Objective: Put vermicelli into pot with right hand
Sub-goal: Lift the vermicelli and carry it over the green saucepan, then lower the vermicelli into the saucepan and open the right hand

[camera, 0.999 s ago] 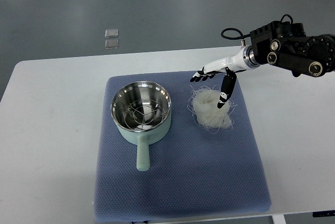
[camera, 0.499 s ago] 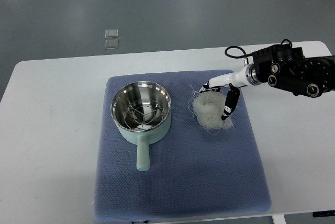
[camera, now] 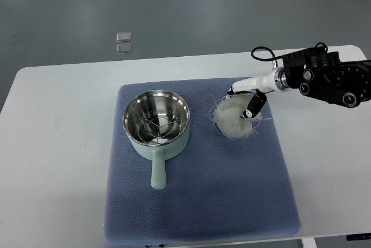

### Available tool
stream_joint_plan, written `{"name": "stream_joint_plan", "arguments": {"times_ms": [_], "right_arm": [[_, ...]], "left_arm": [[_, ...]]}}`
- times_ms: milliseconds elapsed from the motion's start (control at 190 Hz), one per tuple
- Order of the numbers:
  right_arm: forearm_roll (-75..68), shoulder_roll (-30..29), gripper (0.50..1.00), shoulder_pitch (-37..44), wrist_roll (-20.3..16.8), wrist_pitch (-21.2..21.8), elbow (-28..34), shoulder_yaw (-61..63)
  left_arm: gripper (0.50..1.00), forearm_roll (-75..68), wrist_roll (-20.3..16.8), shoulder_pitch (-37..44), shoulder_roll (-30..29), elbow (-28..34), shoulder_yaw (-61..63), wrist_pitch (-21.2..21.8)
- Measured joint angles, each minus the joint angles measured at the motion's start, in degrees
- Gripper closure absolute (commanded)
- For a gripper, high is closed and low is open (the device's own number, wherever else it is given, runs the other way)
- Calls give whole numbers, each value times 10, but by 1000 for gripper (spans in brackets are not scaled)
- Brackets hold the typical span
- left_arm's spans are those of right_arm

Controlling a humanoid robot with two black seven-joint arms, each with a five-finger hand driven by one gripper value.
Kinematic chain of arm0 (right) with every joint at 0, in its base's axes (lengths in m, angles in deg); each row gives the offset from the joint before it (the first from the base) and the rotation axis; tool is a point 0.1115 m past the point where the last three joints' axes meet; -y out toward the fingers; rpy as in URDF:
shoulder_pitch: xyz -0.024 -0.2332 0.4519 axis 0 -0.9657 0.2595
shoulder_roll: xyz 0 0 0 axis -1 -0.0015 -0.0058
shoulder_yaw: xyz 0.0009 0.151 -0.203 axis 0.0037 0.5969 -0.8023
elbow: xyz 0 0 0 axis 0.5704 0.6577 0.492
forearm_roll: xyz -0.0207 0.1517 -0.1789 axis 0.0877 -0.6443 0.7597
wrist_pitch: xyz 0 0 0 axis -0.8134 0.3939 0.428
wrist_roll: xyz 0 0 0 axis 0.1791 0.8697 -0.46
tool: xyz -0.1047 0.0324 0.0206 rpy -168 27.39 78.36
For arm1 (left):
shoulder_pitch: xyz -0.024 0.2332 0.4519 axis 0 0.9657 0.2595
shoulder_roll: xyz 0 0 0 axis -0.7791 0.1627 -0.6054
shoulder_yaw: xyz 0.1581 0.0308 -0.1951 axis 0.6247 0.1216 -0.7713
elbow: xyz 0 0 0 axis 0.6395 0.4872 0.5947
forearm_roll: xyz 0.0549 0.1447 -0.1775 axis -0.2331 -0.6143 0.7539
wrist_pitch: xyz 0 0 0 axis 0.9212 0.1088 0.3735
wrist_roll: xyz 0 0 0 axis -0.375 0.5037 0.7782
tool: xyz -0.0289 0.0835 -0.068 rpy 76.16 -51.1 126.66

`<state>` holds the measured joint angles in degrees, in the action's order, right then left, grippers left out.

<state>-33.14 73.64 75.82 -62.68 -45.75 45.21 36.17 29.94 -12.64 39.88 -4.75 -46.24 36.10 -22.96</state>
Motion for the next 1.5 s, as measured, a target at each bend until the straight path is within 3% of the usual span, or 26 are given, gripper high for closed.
{"name": "stream_joint_plan", "arguments": {"times_ms": [252,400,599,857,1257,1262,1267,1272,1278,1283,1304,1409,1456,1498], "right_arm": [[-9,43,1000,85,2,44,49,33],[-41,39,1000,141,2,51,68,38],[-83,-31,1000,173,-1,46,64,35],[-92,-155,1000,157,-1,27,-4,30],[-90,-209,1000,100,-1,23,-45,34],[-90,-210,959,99,-1,23,-45,34],[-90,-210,959,99,-1,23,-46,34],[-90,-211,910,98,-1,23,-47,34],[-90,-211,910,97,-1,23,-47,34],[-90,-212,865,97,-1,23,-48,34],[-90,-213,810,94,-1,23,-50,34],[-90,-219,693,84,0,23,-61,34],[-90,-219,585,82,1,24,-63,35],[-90,-219,570,82,1,24,-64,36]], "left_arm": [[500,0,0,0,0,-1,0,0],[500,0,0,0,0,-1,0,0],[500,0,0,0,0,-2,0,0],[500,0,0,0,0,-1,0,0],[500,0,0,0,0,-1,0,0],[500,0,0,0,0,-1,0,0],[500,0,0,0,0,-1,0,0],[500,0,0,0,0,-1,0,0],[500,0,0,0,0,-1,0,0],[500,0,0,0,0,-1,0,0],[500,0,0,0,0,-1,0,0],[500,0,0,0,0,-1,0,0],[500,0,0,0,0,0,0,0],[500,0,0,0,0,0,0,0]]}}
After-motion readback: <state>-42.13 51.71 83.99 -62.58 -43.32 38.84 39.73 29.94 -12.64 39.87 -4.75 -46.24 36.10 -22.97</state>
